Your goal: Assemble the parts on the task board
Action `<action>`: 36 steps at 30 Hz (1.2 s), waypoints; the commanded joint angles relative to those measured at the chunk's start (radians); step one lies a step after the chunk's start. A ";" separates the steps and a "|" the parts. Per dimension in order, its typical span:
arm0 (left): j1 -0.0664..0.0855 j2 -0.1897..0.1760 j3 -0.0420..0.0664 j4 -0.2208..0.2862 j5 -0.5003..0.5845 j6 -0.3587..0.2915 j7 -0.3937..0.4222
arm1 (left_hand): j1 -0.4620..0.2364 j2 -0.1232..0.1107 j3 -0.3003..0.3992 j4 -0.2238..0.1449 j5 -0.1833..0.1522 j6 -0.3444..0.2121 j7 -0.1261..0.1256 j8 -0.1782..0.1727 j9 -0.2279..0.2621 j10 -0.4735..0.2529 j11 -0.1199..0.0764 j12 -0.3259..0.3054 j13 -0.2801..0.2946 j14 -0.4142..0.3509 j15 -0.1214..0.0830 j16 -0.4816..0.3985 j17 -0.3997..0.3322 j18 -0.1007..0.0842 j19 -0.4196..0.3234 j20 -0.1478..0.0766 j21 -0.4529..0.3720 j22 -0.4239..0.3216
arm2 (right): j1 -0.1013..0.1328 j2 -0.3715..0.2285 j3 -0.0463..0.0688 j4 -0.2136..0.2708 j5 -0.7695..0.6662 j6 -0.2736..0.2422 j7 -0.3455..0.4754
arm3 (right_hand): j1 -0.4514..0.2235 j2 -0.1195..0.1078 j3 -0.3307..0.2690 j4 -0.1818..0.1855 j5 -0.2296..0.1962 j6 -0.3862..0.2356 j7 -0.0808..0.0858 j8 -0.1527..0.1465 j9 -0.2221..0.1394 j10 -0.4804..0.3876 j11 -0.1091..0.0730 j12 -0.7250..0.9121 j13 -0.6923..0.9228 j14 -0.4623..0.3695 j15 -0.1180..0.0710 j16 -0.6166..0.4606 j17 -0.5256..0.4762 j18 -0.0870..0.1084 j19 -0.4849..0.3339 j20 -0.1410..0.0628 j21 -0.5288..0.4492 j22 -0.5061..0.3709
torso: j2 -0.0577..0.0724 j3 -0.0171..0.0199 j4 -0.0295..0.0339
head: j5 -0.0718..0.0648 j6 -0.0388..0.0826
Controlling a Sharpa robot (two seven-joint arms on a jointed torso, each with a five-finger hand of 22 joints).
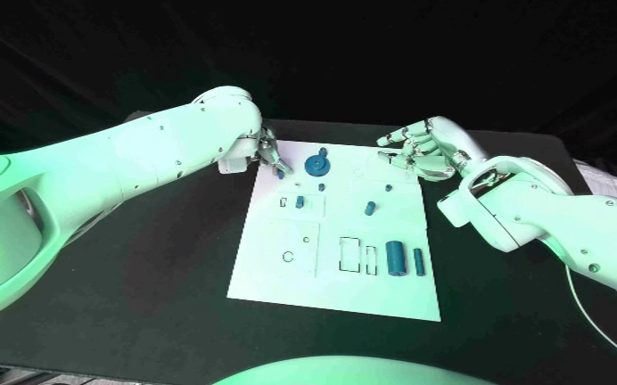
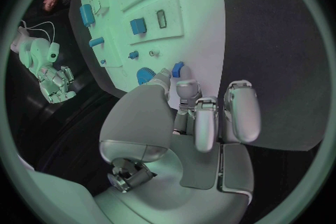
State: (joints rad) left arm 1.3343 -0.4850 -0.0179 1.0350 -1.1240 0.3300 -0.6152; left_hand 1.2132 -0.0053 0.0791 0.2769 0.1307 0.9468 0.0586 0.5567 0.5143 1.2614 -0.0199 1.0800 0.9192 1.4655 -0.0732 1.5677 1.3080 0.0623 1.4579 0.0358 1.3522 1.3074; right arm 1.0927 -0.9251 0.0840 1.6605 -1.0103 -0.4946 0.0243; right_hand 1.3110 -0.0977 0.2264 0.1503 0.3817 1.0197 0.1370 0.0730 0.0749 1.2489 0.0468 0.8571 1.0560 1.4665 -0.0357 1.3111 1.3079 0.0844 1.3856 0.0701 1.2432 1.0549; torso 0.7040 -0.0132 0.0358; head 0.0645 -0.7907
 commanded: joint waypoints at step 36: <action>0.000 -0.119 -0.002 0.166 0.094 -0.136 0.064 | 0.023 -0.090 0.624 -0.204 0.029 -0.036 -0.003 0.033 0.096 0.021 0.000 -0.022 -0.027 0.105 -0.005 0.003 0.263 -0.003 0.007 -0.003 -0.003 0.066 | -0.001 -0.004 0.000 0.006 -0.002 0.023 -0.002 | 0.000 0.002 0.001 0.000 0.006 0.004 0.001 0.003 0.001 -0.003 -0.001 -0.002 0.000 0.053 0.003 -0.005 0.034 0.015 -0.005 -0.002 -0.006 -0.001 | -0.006 0.0042 0.0049 | 0.002 0.001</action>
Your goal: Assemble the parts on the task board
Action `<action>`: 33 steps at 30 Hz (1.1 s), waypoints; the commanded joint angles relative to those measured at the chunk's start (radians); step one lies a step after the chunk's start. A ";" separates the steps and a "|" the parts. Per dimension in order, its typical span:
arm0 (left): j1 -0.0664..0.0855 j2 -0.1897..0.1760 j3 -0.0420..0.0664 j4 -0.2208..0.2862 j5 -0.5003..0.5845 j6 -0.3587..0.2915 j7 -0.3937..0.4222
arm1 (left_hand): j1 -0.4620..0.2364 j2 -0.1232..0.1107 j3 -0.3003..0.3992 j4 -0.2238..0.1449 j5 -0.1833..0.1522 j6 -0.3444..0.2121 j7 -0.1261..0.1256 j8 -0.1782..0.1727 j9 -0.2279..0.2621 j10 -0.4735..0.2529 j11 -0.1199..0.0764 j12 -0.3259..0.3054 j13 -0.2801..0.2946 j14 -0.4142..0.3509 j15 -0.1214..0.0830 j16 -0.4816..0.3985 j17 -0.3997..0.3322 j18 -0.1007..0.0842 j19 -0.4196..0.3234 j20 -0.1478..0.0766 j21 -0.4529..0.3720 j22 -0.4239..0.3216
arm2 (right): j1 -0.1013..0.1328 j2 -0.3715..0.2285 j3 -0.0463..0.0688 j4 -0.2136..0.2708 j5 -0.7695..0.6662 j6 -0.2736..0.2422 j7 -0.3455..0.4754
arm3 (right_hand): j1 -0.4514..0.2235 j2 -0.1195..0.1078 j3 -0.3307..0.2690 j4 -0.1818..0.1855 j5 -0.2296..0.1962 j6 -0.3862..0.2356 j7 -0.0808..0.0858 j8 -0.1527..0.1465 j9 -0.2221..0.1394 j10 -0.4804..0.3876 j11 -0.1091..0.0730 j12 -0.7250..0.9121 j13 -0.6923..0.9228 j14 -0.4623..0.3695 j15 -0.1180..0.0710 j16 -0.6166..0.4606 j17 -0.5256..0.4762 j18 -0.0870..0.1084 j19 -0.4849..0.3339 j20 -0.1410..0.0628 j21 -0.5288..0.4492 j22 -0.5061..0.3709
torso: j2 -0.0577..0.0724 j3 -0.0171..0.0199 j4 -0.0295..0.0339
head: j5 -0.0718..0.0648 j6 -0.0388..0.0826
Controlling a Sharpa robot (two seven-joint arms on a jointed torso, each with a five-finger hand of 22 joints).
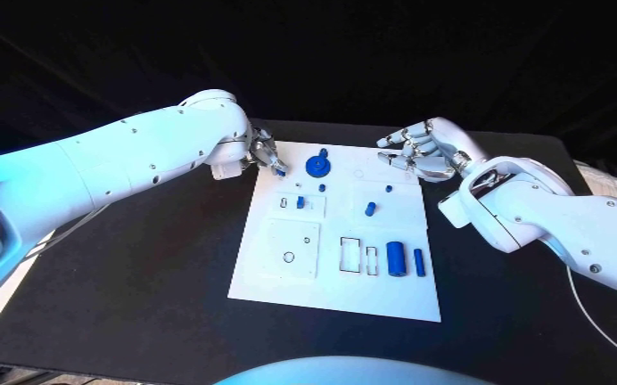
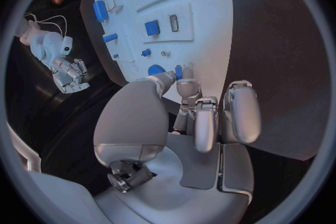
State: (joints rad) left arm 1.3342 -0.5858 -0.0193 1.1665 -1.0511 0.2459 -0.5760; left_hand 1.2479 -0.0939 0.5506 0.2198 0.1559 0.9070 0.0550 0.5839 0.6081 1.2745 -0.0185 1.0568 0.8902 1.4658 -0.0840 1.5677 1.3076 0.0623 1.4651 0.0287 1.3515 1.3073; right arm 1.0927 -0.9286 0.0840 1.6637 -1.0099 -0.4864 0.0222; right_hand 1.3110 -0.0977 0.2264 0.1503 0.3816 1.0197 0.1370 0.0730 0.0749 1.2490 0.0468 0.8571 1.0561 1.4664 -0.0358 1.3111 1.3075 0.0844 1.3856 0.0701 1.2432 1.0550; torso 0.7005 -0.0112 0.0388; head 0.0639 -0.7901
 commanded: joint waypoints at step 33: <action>-0.075 -0.151 -0.023 0.290 -0.105 -0.155 0.002 | -0.048 -0.018 0.193 -0.178 0.015 0.033 -0.005 -0.008 -0.001 0.034 -0.006 0.015 0.018 0.105 0.003 0.003 0.263 -0.008 0.010 0.001 0.015 0.085 | -0.001 0.000 0.000 -0.002 0.000 0.014 0.002 | -0.001 0.003 0.002 0.001 0.012 0.005 0.000 0.004 0.001 -0.005 -0.001 -0.005 -0.002 0.052 0.003 -0.007 0.033 0.015 -0.005 -0.002 -0.007 -0.002 | -0.005 0.0045 0.0090 | 0.007 -0.019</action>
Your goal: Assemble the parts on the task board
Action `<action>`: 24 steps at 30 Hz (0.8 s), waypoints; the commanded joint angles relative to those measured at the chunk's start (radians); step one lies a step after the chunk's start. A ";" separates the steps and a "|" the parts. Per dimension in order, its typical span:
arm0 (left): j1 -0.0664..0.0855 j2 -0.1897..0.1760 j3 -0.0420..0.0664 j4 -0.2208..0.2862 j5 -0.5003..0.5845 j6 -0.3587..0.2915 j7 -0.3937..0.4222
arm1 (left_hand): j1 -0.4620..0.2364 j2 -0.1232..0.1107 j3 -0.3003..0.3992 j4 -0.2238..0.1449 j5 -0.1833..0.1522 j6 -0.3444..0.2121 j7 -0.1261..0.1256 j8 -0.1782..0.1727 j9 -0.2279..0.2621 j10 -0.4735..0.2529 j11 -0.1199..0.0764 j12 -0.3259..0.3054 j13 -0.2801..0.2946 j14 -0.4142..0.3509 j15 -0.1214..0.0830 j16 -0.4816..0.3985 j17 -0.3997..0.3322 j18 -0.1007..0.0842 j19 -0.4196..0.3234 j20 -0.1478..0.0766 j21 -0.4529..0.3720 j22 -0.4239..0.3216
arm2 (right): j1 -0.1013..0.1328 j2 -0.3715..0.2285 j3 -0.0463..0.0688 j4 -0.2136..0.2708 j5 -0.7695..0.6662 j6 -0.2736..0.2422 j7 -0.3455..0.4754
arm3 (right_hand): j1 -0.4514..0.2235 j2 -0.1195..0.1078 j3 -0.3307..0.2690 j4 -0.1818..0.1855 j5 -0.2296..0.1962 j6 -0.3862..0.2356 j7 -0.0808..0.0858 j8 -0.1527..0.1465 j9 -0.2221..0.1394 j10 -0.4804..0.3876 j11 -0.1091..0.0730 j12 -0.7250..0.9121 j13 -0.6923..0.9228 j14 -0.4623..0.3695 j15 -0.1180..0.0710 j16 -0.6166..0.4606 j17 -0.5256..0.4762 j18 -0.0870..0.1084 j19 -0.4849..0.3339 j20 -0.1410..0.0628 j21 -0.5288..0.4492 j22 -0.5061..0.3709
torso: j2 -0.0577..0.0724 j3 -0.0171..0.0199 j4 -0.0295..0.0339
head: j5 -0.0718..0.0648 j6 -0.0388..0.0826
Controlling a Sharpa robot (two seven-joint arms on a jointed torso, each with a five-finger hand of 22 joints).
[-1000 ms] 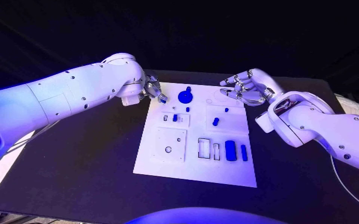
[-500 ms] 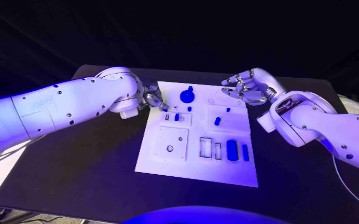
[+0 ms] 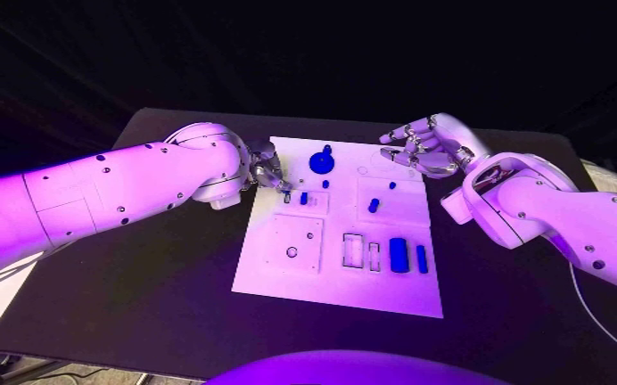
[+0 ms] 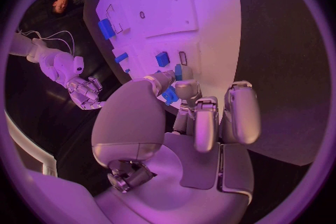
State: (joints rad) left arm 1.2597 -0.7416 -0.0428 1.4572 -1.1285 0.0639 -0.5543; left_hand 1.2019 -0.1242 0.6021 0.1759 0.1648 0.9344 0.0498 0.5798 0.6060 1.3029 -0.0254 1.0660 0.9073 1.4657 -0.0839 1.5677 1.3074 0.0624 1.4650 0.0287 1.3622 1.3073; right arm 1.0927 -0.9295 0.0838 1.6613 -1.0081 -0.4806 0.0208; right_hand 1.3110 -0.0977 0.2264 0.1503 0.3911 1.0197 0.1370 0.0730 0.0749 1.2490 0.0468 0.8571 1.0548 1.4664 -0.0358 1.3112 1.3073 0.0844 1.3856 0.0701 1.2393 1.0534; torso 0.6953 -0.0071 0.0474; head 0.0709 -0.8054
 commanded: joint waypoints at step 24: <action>-0.007 0.037 0.000 -0.030 -0.048 0.127 -0.067 | -0.004 0.011 0.145 -0.138 0.006 0.006 0.000 -0.007 0.000 0.014 0.000 0.022 0.022 0.105 0.002 0.003 0.263 -0.007 0.010 0.000 0.003 0.083 | -0.002 0.001 0.000 0.000 -0.001 0.014 0.003 | -0.001 0.003 0.002 0.001 0.005 0.005 0.000 0.004 0.002 -0.004 -0.002 -0.004 0.000 0.053 0.003 -0.006 0.034 0.015 -0.005 -0.002 -0.004 -0.001 | 0.000 0.0017 0.0000 | -0.001 -0.012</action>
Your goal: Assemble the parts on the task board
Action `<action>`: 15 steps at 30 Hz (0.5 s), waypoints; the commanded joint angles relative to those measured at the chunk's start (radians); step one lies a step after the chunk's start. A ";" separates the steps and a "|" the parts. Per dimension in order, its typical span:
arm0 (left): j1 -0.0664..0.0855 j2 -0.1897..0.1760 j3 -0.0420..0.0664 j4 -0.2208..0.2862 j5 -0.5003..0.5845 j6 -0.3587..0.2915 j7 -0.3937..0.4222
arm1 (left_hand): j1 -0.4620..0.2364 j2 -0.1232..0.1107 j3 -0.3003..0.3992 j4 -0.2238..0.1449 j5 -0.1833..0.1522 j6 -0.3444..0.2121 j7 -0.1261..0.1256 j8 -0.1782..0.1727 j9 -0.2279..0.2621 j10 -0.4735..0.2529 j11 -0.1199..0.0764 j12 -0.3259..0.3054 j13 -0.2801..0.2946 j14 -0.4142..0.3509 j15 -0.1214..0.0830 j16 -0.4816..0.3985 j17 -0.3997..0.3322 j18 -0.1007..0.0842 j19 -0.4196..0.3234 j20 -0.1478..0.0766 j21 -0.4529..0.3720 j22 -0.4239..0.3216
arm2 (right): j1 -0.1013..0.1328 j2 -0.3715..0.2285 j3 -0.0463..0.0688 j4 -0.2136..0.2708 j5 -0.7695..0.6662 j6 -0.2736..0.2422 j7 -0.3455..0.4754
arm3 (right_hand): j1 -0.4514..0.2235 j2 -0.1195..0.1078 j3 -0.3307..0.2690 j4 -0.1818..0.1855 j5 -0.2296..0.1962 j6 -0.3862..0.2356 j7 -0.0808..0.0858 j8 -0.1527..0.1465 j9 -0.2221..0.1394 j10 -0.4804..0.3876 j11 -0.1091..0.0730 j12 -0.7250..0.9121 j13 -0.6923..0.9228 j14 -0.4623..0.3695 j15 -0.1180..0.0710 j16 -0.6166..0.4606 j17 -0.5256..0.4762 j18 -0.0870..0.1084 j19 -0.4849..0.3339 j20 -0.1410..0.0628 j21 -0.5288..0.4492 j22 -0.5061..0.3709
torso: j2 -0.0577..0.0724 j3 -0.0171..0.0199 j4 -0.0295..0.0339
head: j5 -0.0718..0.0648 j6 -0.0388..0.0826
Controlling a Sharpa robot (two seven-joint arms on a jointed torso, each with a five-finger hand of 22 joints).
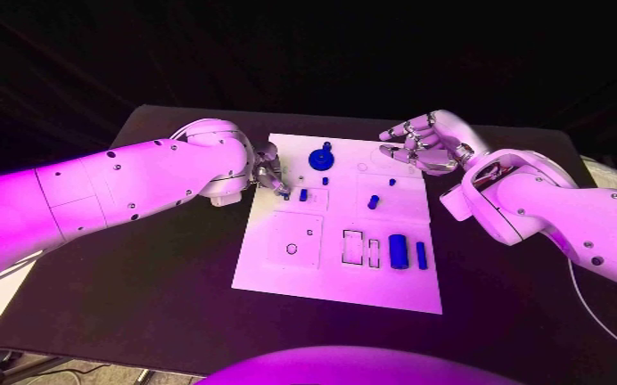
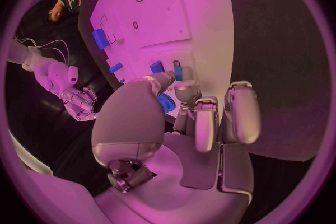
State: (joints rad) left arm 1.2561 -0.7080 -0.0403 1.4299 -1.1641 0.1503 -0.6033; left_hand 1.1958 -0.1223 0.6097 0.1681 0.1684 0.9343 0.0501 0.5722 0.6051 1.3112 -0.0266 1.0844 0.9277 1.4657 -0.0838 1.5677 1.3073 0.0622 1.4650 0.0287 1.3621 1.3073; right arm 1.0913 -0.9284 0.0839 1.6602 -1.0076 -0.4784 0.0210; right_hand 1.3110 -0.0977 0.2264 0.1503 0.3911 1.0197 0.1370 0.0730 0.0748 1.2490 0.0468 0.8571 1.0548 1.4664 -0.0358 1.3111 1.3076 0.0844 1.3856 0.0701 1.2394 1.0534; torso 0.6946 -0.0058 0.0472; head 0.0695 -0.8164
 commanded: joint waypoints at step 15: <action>-0.003 0.002 -0.003 0.004 -0.010 0.058 -0.014 | -0.001 0.003 0.141 -0.138 0.005 0.011 -0.001 -0.001 0.000 0.009 0.000 0.013 0.013 0.105 0.001 0.003 0.264 -0.008 0.011 -0.001 0.005 0.086 | -0.001 -0.003 0.000 0.002 0.018 0.024 0.000 | -0.001 0.003 0.002 0.001 0.005 0.005 0.000 0.004 0.002 -0.004 -0.002 -0.004 0.000 0.053 0.003 -0.006 0.034 0.015 -0.005 -0.002 -0.004 -0.001 | 0.000 -0.0009 0.0014 | -0.002 -0.002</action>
State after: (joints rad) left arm 1.2554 -0.7050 -0.0407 1.4326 -1.1679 0.1759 -0.6065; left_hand 1.1958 -0.1222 0.6105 0.1673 0.1671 0.9359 0.0515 0.5681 0.6050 1.3113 -0.0267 1.0929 0.9401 1.4657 -0.0838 1.5677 1.3081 0.0623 1.4650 0.0288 1.3621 1.3073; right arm 1.0910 -0.9319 0.0839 1.6610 -0.9970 -0.4715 0.0203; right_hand 1.3110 -0.0977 0.2264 0.1503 0.3911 1.0198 0.1370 0.0730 0.0749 1.2490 0.0468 0.8571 1.0548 1.4664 -0.0358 1.3111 1.3080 0.0844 1.3856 0.0701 1.2394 1.0535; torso 0.6944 -0.0058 0.0484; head 0.0672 -0.8189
